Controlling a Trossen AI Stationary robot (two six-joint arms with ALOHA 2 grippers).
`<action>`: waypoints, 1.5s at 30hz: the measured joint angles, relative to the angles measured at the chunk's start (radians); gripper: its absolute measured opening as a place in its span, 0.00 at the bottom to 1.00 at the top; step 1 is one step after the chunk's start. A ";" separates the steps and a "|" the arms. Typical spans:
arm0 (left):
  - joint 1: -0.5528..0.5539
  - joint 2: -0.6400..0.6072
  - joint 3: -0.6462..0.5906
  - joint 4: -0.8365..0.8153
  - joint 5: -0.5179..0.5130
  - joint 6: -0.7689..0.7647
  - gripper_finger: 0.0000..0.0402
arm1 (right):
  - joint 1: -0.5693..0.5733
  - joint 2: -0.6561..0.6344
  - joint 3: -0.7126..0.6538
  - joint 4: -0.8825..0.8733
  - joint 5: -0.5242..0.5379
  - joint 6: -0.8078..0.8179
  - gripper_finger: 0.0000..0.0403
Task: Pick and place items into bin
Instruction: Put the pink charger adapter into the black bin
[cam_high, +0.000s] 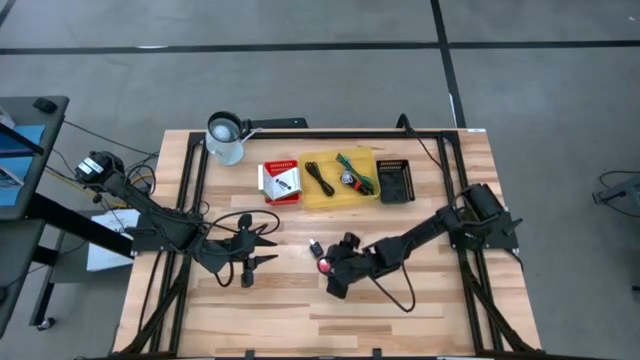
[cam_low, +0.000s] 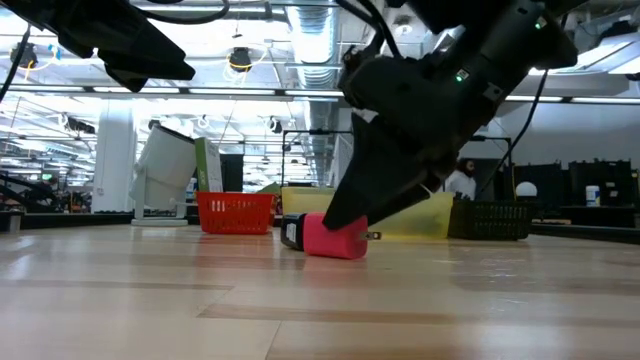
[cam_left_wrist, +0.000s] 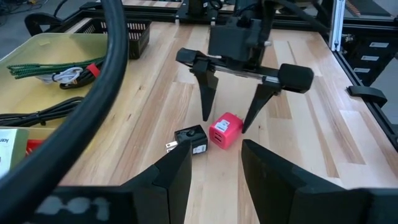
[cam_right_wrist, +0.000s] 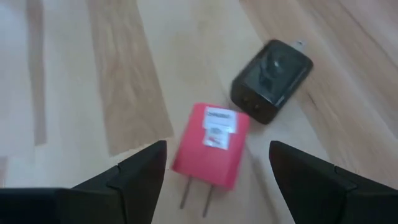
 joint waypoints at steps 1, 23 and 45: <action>0.000 0.000 0.000 0.000 0.001 0.000 0.33 | -0.004 0.000 0.000 -0.006 -0.003 0.000 0.70; 0.000 0.000 0.000 0.000 0.009 0.000 0.33 | -0.038 0.000 0.000 -0.011 -0.054 0.008 0.50; 0.000 0.000 0.000 0.000 0.025 -0.009 0.33 | -0.033 -0.003 0.002 -0.007 -0.129 0.053 0.35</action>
